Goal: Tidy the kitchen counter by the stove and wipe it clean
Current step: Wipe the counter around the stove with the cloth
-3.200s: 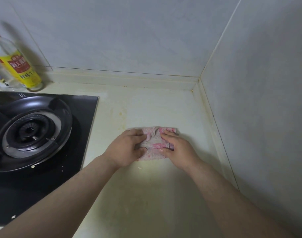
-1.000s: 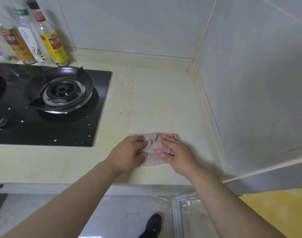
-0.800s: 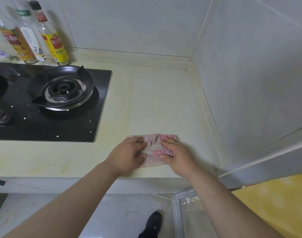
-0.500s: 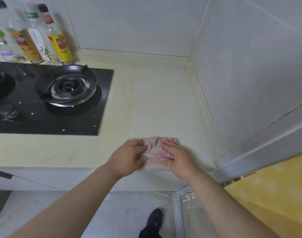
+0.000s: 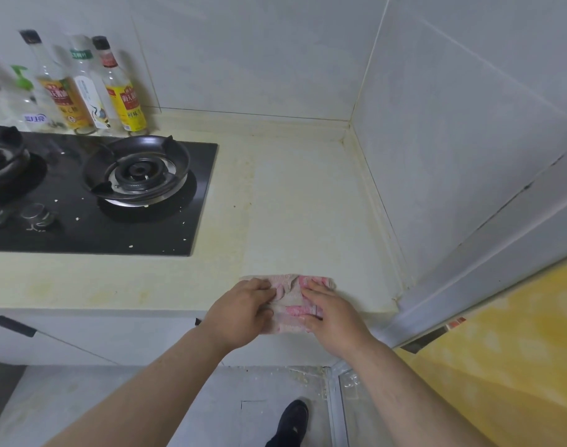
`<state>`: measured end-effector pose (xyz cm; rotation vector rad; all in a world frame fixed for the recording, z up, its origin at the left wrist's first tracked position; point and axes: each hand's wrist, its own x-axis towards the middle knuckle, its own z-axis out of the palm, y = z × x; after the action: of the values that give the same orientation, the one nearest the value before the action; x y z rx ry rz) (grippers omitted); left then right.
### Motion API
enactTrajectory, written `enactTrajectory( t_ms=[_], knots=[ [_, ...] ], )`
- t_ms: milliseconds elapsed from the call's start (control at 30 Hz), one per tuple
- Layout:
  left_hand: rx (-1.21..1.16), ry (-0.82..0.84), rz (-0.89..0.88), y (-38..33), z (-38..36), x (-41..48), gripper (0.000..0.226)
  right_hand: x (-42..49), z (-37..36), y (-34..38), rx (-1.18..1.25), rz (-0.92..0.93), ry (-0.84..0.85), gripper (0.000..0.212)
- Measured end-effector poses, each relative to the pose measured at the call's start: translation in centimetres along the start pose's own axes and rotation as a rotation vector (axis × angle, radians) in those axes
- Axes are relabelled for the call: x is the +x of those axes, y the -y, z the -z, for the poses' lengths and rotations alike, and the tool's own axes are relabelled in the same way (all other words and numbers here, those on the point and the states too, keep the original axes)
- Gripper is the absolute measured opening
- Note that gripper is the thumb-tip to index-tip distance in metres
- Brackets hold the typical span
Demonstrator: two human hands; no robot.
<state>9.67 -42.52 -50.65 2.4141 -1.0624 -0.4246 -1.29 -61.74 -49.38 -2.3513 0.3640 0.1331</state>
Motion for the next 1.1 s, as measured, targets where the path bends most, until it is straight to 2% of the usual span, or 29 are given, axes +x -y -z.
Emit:
enactTrajectory(
  t_ms=[133, 267, 700, 1100],
  knots=[
    [0.036, -0.034, -0.044, 0.1, 0.1, -0.2, 0.022, 0.2, 0.2, 0.6, -0.046, 0.003, 0.033, 0.056],
    [0.06, -0.07, -0.041, 0.5, 0.5, -1.1, 0.017, 0.5, -0.2, 1.4, -0.106, 0.039, 0.069, 0.055],
    [0.047, -0.138, 0.013, 5.2, 2.6, -4.0, 0.023, 1.5, -3.3, 6.1, -0.202, 0.162, 0.133, 0.051],
    [0.015, -0.151, -0.048, 6.0, 4.5, -2.8, 0.019, 4.4, -3.4, 7.0, -0.177, 0.136, 0.152, 0.049]
  ],
)
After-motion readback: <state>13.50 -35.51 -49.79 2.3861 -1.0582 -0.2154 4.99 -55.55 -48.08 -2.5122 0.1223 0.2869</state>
